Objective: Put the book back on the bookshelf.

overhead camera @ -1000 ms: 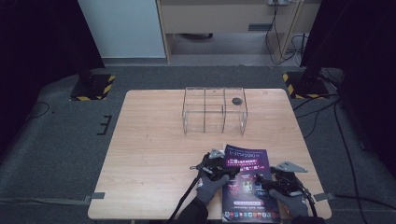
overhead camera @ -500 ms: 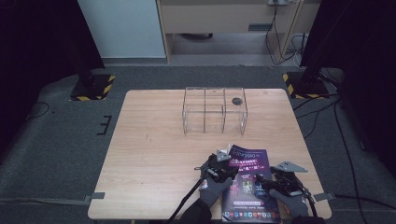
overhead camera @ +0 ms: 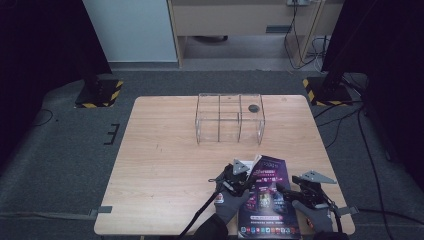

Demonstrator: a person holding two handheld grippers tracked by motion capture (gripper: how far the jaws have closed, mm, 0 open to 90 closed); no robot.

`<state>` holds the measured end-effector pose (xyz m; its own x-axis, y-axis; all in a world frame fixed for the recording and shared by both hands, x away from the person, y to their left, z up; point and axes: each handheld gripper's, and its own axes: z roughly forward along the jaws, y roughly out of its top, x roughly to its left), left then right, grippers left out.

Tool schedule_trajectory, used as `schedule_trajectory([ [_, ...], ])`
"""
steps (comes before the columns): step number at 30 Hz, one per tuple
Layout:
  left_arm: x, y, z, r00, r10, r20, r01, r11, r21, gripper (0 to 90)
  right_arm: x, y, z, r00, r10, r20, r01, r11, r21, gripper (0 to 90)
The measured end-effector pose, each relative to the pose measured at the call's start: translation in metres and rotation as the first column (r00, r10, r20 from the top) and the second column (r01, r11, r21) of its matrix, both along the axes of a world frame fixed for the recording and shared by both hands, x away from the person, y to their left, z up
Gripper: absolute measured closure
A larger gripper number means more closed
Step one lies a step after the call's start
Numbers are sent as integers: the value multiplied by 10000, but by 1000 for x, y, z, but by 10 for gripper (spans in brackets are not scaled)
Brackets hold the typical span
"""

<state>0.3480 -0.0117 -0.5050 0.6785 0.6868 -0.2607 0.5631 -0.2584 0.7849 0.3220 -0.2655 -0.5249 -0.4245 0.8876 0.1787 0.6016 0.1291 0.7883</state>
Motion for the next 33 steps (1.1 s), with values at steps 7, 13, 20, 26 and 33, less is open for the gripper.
schedule_trajectory([
  [7,-6,4,14,9992,-214,338,225,9992,-329,842,1,-6,5,9998,124,158,-131,9988,470,214],
  [13,-11,11,25,9972,-319,683,359,9977,-581,843,4,-4,7,9993,336,132,-343,9978,568,193],
  [20,-17,20,42,9935,-205,1116,299,9961,-834,844,7,-2,10,9981,533,297,-559,9939,955,188],
  [26,-22,28,57,9885,78,1508,41,9969,-780,844,11,4,12,9969,697,351,-733,9909,1129,187],
  [33,-27,34,66,9812,293,1908,-147,9969,-775,845,16,11,14,9942,991,419,-1048,9801,1685,186],
])
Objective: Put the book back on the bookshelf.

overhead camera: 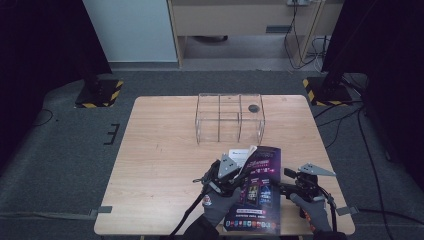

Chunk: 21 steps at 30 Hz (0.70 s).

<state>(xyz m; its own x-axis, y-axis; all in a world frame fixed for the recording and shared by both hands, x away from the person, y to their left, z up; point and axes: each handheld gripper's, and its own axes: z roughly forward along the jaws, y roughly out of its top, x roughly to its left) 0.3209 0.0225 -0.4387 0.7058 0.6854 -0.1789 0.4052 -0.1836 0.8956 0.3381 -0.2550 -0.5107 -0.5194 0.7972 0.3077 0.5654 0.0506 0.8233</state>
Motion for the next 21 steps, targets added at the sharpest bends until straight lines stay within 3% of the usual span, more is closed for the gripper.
schedule_trajectory([
  [9,-1,3,8,9997,107,216,-102,9997,-207,845,7,8,0,9988,487,-34,-484,9972,570,179],
  [21,-3,2,9,9997,47,235,-37,9992,-407,844,16,15,-9,9884,1388,-622,-1248,9737,1907,182],
])
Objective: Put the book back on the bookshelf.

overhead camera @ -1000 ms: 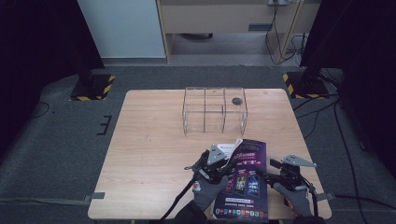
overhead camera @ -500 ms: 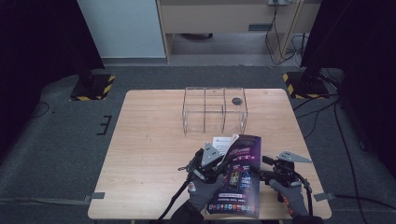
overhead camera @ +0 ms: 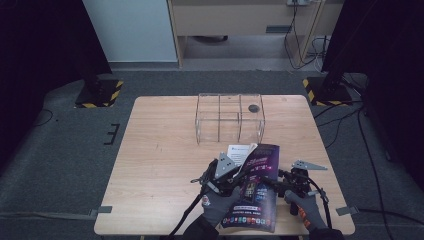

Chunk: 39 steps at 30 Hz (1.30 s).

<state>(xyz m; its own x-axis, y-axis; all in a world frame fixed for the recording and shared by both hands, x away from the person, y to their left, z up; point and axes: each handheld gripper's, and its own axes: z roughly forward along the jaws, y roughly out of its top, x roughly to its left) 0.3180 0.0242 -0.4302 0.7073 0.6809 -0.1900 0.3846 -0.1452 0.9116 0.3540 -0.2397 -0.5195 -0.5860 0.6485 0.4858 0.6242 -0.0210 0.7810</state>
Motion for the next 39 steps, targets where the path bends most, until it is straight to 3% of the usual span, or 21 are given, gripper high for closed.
schedule_trajectory([
  [3,1,0,-1,10000,-24,-28,24,10000,-5,844,-2,6,1,9994,356,49,-357,9993,87,231],
  [6,1,1,-1,10000,-6,-46,6,10000,-55,844,-2,9,3,9996,281,52,-280,9995,-111,238],
  [7,1,2,-1,10000,7,-24,-7,9999,-115,844,-3,8,4,9999,130,29,-130,9999,-80,304],
  [12,2,6,-1,10000,84,-43,-85,9998,-206,844,-6,6,7,9999,-134,76,134,9999,2,407],
  [13,2,6,-1,9999,128,-19,-129,9997,-222,844,-8,6,9,9994,-329,96,328,9995,15,467],
  [24,4,8,-2,9993,368,-34,-369,9991,-216,843,-13,10,22,9986,-536,40,537,9981,-296,689],
  [35,4,12,-2,9988,479,62,-477,9981,-400,843,-17,14,34,9973,-694,235,706,9959,-567,728],
  [39,-1,14,2,9983,435,376,-412,9972,-618,843,-15,17,35,9971,-622,434,642,9969,-463,673],
])
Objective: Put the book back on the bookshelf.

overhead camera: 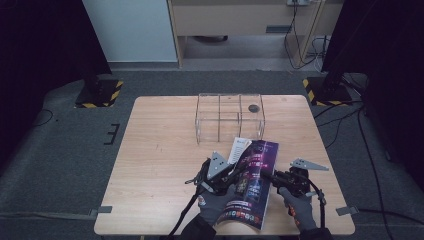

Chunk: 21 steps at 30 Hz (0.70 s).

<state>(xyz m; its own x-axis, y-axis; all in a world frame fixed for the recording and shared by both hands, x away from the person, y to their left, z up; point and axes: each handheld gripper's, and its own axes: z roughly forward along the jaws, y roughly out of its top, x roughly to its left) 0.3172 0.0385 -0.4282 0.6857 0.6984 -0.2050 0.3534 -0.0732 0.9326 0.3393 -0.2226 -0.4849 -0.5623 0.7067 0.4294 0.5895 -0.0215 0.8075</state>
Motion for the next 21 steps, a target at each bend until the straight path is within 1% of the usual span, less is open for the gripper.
schedule_trajectory([
  [2,-2,1,2,9999,-69,118,70,9999,-82,843,3,2,-3,9999,54,-86,-54,10000,-8,598],
  [4,-3,1,3,9998,-110,157,111,9999,-42,843,6,3,-8,9995,145,-263,-142,9998,109,555],
  [6,-3,1,4,9997,-122,209,123,9999,-52,843,10,3,-12,9985,268,-484,-250,9989,391,516],
  [7,-4,2,4,9997,-141,208,142,9999,-79,844,11,4,-14,9983,307,-499,-285,9985,457,489],
  [9,-4,1,4,9996,-139,232,140,9999,-72,844,16,5,-17,9969,500,-603,-452,9958,791,433],
  [10,-4,1,4,9996,-140,245,142,9999,-65,844,18,6,-19,9959,607,-669,-539,9937,983,417],
  [12,-4,2,4,9995,-148,270,150,9999,-58,844,22,7,-23,9948,772,-661,-683,9896,1267,397],
  [13,-4,2,4,9994,-167,289,169,9998,-54,843,25,7,-25,9931,951,-689,-840,9852,1497,355],
  [14,-4,2,4,9994,-167,289,169,9998,-54,843,25,7,-25,9931,951,-689,-840,9852,1497,355],
  [15,-4,2,4,9994,-165,291,167,9998,-51,843,28,9,-28,9895,1233,-748,-1082,9777,1802,315],
  [16,-3,2,3,9995,-177,250,179,9998,-50,843,29,11,-29,9876,1405,-702,-1248,9734,1922,291],
  [17,-3,2,3,9996,-165,228,166,9999,-40,843,29,12,-29,9871,1423,-740,-1256,9726,1956,289],
  [19,-2,2,2,9997,-163,192,163,9999,-26,843,29,15,-29,9863,1477,-733,-1315,9728,1908,316],
  [21,-1,2,0,9998,-153,162,154,9999,-56,843,28,17,-28,9868,1441,-736,-1292,9756,1777,335],
])
